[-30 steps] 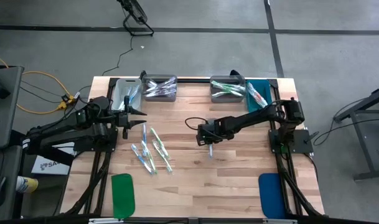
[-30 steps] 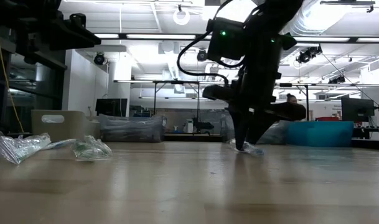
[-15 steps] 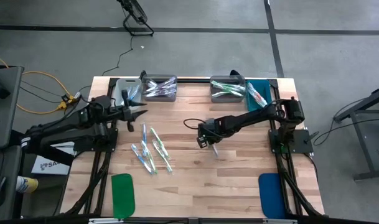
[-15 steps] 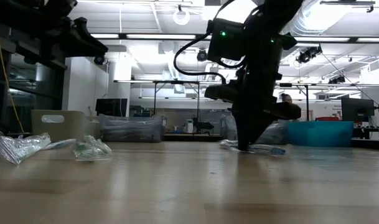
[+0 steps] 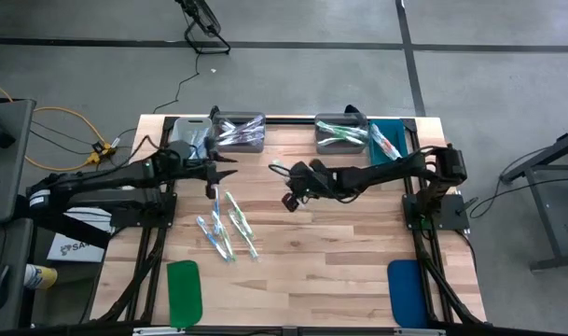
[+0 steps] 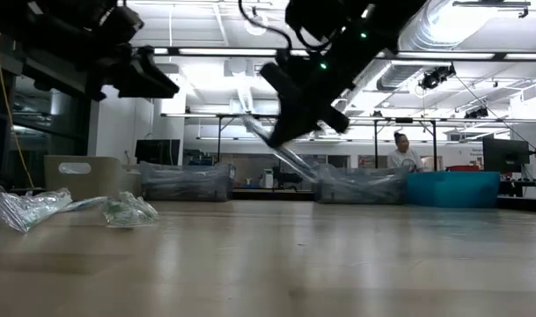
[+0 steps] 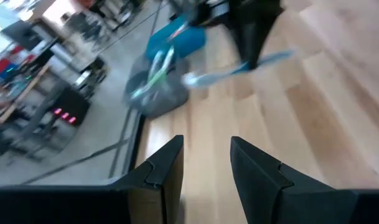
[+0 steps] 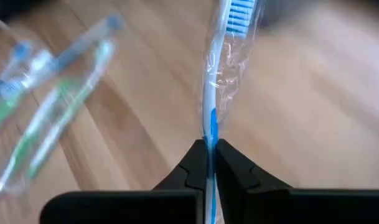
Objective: Pick & Place Toothbrushes
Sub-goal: Put the blue toothbrush into the white bin
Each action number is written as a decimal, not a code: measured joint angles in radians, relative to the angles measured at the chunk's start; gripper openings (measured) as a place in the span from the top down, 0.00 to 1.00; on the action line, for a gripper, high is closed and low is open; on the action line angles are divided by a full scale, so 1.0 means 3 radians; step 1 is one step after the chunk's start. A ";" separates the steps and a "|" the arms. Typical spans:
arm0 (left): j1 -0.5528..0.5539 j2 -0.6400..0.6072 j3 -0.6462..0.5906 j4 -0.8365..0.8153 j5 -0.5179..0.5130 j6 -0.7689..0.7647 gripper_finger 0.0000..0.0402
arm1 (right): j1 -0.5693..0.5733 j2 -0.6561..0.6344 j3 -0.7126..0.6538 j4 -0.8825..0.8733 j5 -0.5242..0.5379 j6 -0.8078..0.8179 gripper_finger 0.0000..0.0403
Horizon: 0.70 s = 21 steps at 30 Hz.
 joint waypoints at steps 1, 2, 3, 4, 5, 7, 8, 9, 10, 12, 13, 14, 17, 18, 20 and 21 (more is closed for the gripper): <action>0.0001 0.0089 0.0000 0.0095 0.0095 -0.0011 0.68 | -0.0002 0.0000 0.0000 0.0173 0.0036 -0.0188 0.98; 0.0000 0.0173 0.0000 0.0161 0.0176 -0.0011 0.68 | -0.0002 0.0000 0.0000 0.0336 0.0057 -0.0369 0.98; -0.0001 0.0256 -0.0003 0.0249 0.0231 -0.0013 0.68 | -0.0002 0.0000 -0.0001 0.0483 0.0062 -0.0523 0.98; -0.0001 0.0341 -0.0003 0.0373 0.0273 -0.0024 0.68 | 0.0000 0.0000 0.0000 0.0657 0.0062 -0.0678 0.98; -0.0001 0.0410 -0.0003 0.0472 0.0291 -0.0057 0.68 | 0.0000 0.0000 0.0000 0.0821 0.0051 -0.0825 0.98; 0.0000 0.0543 -0.0003 0.0683 0.0369 -0.0109 0.68 | 0.0000 0.0000 0.0000 0.1121 0.0010 -0.1090 0.98; 0.0001 0.0598 -0.0003 0.0784 0.0415 -0.0127 0.68 | 0.0000 -0.0001 0.0000 0.1251 -0.0004 -0.1212 0.98; 0.0000 0.0645 -0.0003 0.0857 0.0473 -0.0145 0.68 | 0.0000 -0.0003 0.0000 0.1354 -0.0004 -0.1321 0.98; -0.0001 0.0689 -0.0003 0.0949 0.0530 -0.0159 0.68 | 0.0000 -0.0004 0.0000 0.1452 -0.0004 -0.1421 0.98; -0.0001 0.0757 -0.0003 0.1128 0.0605 -0.0189 0.68 | 0.0000 -0.0004 0.0000 0.1616 -0.0004 -0.1609 0.98; -0.0001 0.0781 -0.0003 0.1208 0.0630 -0.0234 0.68 | 0.0000 -0.0004 0.0000 0.1700 -0.0007 -0.1698 0.98; -0.0001 0.0796 -0.0003 0.1274 0.0640 -0.0285 0.68 | 0.0000 -0.0004 0.0000 0.1764 -0.0017 -0.1786 0.98; -0.0001 0.0806 -0.0003 0.1448 0.0692 -0.0455 0.68 | 0.0000 -0.0005 0.0000 0.1935 -0.0125 -0.2044 0.97; -0.0001 0.0806 -0.0003 0.1499 0.0708 -0.0512 0.68 | 0.0000 -0.0005 0.0000 0.1984 -0.0166 -0.2116 0.97; -0.0001 0.0806 -0.0003 0.1598 0.0786 -0.0615 0.68 | -0.0002 -0.0005 0.0000 0.2073 -0.0248 -0.2229 0.97; -0.0001 0.0806 -0.0003 0.1654 0.0823 -0.0654 0.68 | -0.0006 -0.0006 0.0000 0.2100 -0.0282 -0.2274 0.97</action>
